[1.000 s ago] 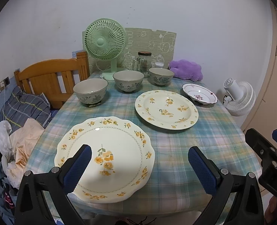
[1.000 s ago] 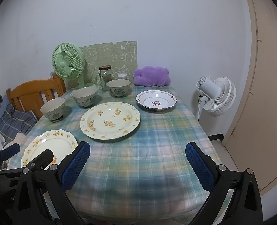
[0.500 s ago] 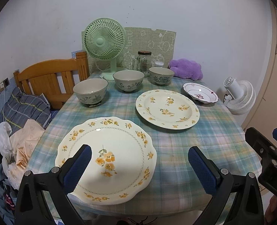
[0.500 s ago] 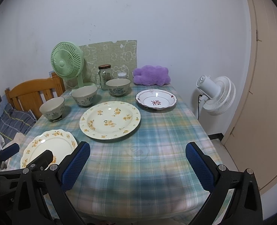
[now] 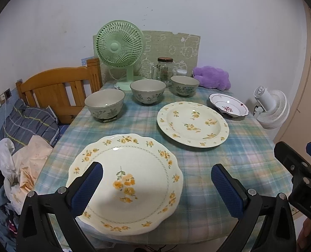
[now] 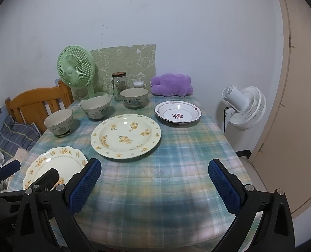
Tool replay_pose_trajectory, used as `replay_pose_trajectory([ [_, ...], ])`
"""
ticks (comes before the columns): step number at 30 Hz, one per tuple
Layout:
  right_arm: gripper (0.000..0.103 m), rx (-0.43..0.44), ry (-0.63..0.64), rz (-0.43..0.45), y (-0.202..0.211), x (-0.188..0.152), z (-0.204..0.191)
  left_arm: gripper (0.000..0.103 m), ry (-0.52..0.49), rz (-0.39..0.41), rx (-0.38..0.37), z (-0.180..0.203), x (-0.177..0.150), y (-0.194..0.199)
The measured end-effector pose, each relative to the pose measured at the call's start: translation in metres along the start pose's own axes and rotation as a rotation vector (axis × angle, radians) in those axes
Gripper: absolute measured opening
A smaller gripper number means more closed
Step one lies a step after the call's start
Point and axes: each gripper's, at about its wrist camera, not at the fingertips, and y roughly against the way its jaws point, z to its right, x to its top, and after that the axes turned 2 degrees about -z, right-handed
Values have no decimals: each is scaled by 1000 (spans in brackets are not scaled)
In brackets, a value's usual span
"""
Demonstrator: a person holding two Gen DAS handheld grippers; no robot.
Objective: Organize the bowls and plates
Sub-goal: 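Move both tools toward the yellow-flower plate at the table edge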
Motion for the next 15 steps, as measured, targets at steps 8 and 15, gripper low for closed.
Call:
replay_pose_trajectory([
  [8, 103, 3, 5, -14, -7, 7, -17, 103, 13, -44, 1, -10, 5, -5],
  [15, 103, 37, 4, -39, -20, 13, -37, 103, 41, -86, -4, -31, 12, -18],
])
